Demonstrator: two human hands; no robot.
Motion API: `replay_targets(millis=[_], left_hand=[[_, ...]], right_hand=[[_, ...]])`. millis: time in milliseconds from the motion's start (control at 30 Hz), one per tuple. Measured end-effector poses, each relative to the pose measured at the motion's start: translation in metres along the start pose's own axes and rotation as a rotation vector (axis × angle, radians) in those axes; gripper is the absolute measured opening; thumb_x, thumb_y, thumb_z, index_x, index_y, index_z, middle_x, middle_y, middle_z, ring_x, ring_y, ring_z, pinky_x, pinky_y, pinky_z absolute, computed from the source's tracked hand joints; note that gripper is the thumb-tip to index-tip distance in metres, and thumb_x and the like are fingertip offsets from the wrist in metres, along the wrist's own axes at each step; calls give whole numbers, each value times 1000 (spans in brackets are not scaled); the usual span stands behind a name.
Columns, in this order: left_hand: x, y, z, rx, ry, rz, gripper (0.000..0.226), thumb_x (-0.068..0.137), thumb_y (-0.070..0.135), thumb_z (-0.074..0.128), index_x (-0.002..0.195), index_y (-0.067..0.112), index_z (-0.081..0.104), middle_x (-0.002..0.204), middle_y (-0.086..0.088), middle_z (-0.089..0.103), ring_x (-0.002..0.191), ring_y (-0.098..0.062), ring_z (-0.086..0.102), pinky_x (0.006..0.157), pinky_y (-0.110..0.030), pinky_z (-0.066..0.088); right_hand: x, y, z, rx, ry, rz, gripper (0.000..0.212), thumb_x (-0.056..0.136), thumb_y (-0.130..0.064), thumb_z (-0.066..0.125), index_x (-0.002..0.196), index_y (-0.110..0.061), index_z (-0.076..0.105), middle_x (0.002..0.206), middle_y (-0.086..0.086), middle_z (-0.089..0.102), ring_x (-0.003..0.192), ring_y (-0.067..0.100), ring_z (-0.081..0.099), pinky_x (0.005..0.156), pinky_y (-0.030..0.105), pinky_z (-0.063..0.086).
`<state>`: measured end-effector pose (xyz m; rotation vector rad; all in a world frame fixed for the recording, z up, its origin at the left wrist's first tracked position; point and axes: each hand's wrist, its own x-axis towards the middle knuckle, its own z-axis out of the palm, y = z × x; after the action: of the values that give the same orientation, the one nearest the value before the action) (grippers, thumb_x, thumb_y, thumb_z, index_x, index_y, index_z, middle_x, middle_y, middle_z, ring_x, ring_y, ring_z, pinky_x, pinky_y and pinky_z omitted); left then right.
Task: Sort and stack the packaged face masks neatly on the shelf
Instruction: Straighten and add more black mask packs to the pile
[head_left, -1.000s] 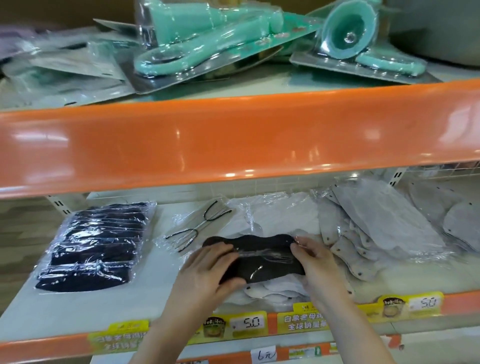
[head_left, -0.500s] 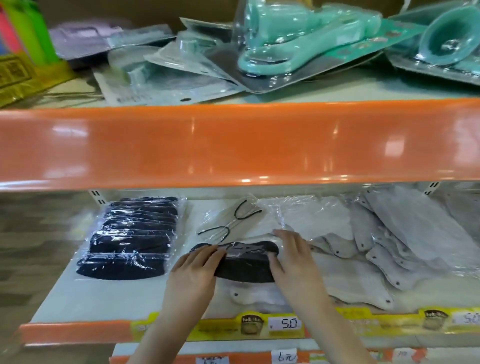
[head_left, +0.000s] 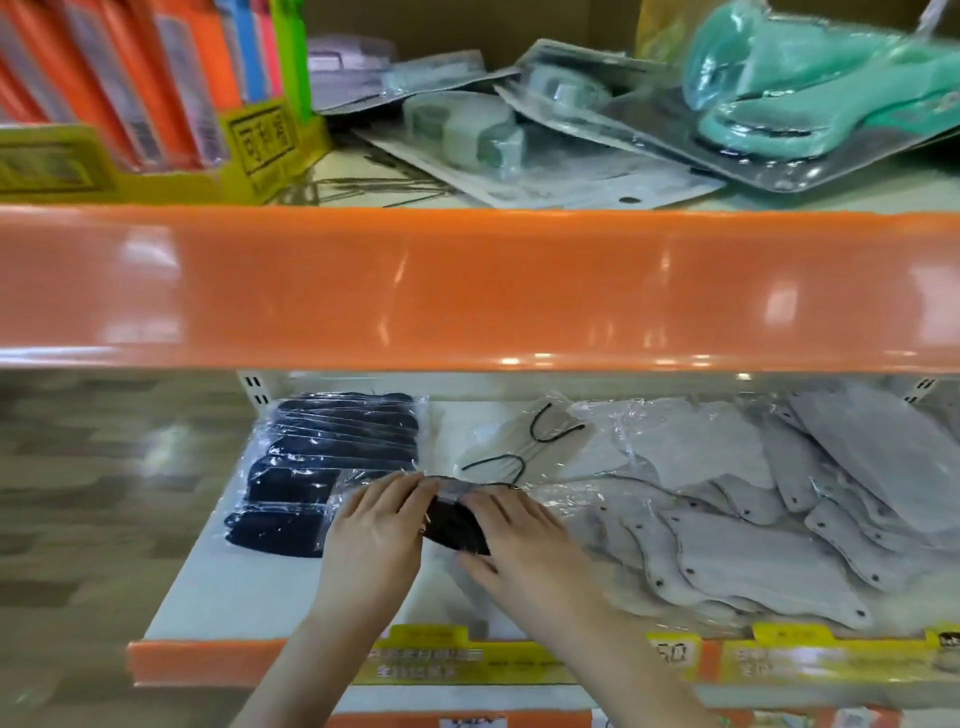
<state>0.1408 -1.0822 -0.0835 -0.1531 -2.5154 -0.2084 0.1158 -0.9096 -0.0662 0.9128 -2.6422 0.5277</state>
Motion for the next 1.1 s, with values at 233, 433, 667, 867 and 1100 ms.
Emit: replay_targets(millis=[233, 433, 667, 867, 1100], left_hand=[[-20, -48, -8, 11, 37, -20, 41, 78, 11, 40, 101, 9, 73, 106, -5, 71, 100, -25, 67, 88, -34, 45], [-39, -88, -4, 30, 32, -30, 38, 81, 10, 43, 104, 9, 72, 112, -6, 69, 107, -27, 64, 91, -38, 43], [-57, -107, -3, 35, -47, -39, 39, 79, 16, 42, 99, 11, 75, 107, -9, 71, 102, -28, 67, 90, -36, 40], [-67, -113, -6, -34, -209, -101, 43, 75, 25, 42, 104, 16, 73, 114, -7, 69, 113, -31, 62, 96, -39, 35], [-67, -115, -8, -41, -285, -78, 41, 81, 43, 48, 101, 18, 74, 112, -4, 69, 110, -27, 63, 93, -35, 36]], right_hand=[[18, -43, 33, -15, -68, -12, 43, 77, -38, 37, 110, -23, 61, 109, -9, 62, 97, 12, 63, 74, 25, 53], [29, -69, 62, -13, -91, -41, 49, 76, -37, 37, 112, -21, 65, 113, -5, 63, 101, 13, 63, 85, 26, 52], [27, -78, 88, -74, -85, -93, 48, 67, -41, 77, 111, -24, 66, 110, -7, 63, 100, 11, 62, 85, 23, 51], [21, -79, 100, -120, -47, -74, 51, 61, -40, 83, 107, -22, 69, 111, -5, 64, 101, 13, 62, 86, 26, 53], [25, -85, 109, -114, 2, -25, 48, 61, -37, 81, 105, -22, 70, 111, -5, 65, 102, 13, 63, 85, 27, 53]])
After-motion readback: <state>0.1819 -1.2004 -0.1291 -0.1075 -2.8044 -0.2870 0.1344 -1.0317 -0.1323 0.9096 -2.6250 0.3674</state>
